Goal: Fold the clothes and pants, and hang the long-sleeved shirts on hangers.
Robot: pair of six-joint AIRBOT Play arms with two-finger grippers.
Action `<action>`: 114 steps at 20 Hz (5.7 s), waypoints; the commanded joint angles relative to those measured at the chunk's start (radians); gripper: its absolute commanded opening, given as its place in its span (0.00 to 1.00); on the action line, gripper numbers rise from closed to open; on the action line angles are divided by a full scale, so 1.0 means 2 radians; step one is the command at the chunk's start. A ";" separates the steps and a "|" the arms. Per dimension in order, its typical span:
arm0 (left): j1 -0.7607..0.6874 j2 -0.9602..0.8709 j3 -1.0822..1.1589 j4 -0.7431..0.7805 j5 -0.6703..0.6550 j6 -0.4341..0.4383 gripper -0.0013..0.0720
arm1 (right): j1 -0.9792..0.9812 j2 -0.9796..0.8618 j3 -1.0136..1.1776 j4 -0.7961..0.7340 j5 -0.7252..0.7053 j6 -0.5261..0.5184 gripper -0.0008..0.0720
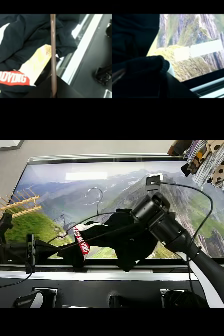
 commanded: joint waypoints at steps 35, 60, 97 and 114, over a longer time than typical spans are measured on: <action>-0.159 -0.125 0.001 0.003 0.191 0.124 0.05 | 0.000 0.016 0.129 0.174 -0.018 -0.063 0.07; -0.211 -0.163 0.002 -0.111 0.223 0.167 0.05 | 0.000 -0.043 0.245 0.199 0.064 -0.144 0.08; -0.211 -0.163 0.000 -0.110 0.224 0.165 0.05 | -0.305 0.107 -0.080 0.370 -0.105 -0.497 0.83; -0.209 -0.162 0.002 -0.052 0.263 0.133 0.05 | -0.306 -0.054 -0.100 0.253 -0.134 -0.180 0.69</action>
